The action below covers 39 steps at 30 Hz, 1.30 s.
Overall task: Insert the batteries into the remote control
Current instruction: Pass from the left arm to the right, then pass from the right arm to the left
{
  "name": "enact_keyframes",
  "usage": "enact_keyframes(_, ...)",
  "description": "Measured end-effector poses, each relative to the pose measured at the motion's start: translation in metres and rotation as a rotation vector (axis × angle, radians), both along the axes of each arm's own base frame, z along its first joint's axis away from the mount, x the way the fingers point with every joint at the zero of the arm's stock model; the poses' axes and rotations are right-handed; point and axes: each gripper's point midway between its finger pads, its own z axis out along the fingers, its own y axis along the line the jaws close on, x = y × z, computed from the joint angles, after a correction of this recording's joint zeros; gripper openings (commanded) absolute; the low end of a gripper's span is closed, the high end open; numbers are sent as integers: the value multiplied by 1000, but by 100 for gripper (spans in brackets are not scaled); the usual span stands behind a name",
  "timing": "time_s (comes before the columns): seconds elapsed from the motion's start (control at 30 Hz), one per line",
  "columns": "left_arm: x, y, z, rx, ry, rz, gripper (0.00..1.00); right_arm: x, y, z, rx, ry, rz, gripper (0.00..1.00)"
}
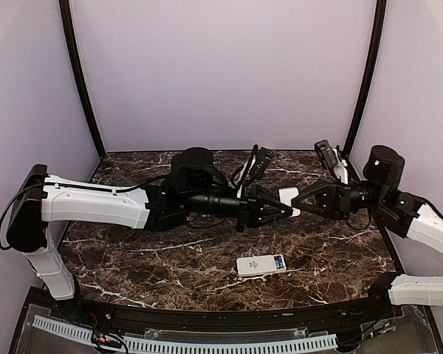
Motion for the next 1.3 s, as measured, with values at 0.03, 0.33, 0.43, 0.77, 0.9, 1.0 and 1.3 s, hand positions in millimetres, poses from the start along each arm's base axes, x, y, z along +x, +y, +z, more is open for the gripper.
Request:
enact_keyframes(0.03, 0, 0, 0, 0, -6, 4, 18, -1, 1, -1, -5, 11, 4, 0)
enact_keyframes(0.33, 2, -1, -6, 19, -27, 15, 25, -2, 3, -7, -26, 45, 2, 0)
enact_keyframes(0.43, 3, -1, -6, 19, -37, 19, 31, -2, 2, -7, -32, 50, -8, 0)
enact_keyframes(0.77, 4, 2, -8, 27, -28, 1, 0, 0, 1, -10, -44, 36, -21, 0)
enact_keyframes(0.9, 2, 2, -7, 24, -22, -15, 0, -1, 1, -10, -44, 25, -14, 0)
enact_keyframes(1.0, 2, 3, -8, 26, -17, -14, 0, 0, 1, -11, -53, 23, -21, 10)
enact_keyframes(1.3, 16, -2, -25, 78, 28, 53, 0, 24, -14, -40, -188, 159, -241, 43)
